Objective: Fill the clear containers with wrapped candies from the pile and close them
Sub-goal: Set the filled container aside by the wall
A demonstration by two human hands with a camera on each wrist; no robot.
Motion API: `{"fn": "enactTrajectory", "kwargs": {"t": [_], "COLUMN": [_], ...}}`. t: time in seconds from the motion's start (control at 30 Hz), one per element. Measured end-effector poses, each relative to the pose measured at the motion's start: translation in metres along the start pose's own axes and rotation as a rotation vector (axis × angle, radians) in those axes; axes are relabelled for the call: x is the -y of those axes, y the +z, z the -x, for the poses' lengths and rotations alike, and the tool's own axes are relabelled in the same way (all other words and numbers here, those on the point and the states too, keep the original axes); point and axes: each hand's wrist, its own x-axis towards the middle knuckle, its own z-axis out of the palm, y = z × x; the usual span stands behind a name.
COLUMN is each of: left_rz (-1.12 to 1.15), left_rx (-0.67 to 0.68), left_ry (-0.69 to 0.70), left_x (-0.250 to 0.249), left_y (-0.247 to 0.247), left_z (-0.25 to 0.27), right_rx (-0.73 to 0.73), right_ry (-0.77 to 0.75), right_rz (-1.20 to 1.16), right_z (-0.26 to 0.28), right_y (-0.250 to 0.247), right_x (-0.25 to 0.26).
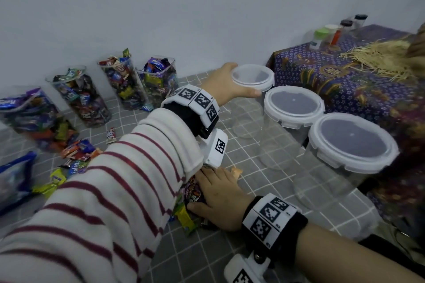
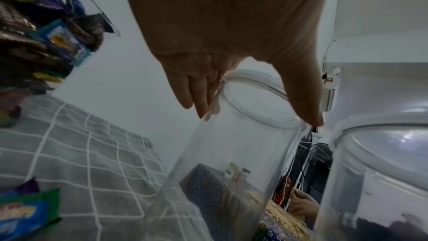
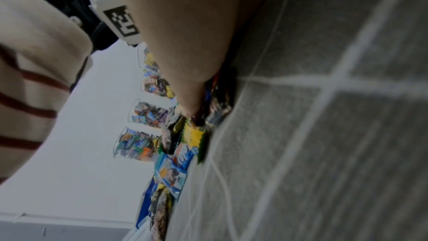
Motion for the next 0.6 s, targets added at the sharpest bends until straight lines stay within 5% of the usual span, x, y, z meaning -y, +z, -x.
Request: {"fn": "enactTrajectory", "kwargs": {"t": [0.27, 0.6], "left_rz": [0.153, 0.181], "left_rx": [-0.192, -0.372], "left_ry": [-0.026, 0.049], "left_x": [0.007, 0.002], "left_y": [-0.031, -0.096], "left_z": [0.023, 0.128], "right_rx": [0.031, 0.095], "right_ry": [0.003, 0.072], "right_rz": [0.013, 0.102], "right_z": [-0.005, -0.003], "right_y": [0.006, 0.000], "right_x": [-0.003, 0.002]}}
